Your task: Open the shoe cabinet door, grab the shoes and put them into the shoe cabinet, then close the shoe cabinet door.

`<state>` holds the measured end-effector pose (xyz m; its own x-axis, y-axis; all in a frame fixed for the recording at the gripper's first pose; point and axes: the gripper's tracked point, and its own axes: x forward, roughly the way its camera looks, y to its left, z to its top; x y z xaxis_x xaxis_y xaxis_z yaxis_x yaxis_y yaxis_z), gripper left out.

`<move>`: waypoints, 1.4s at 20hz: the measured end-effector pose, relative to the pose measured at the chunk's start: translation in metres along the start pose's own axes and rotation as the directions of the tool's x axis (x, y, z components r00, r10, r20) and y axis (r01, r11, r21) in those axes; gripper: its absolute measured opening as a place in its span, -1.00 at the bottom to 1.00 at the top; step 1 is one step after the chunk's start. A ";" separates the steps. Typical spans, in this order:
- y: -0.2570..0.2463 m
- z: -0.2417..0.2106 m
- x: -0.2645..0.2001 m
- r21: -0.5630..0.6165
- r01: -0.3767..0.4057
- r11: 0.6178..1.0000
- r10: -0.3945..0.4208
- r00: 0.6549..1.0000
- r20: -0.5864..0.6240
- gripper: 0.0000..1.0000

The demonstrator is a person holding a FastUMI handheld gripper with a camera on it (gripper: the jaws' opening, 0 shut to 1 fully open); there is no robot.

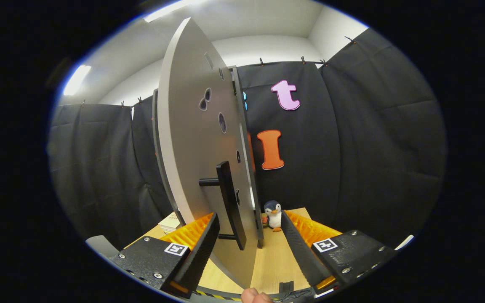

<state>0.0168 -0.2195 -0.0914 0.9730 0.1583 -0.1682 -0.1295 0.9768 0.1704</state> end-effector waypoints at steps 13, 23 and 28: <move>0.111 -0.017 0.025 -0.040 0.059 0.997 -0.061 0.996 -0.058 0.83; 0.200 -0.007 0.070 -0.073 0.038 0.997 -0.041 0.998 -0.044 0.86; 0.243 -0.011 0.107 -0.110 -0.003 0.994 -0.002 0.999 -0.048 0.86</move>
<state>0.0874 0.0361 -0.0785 0.9630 0.1626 -0.2148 -0.1525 0.9863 0.0629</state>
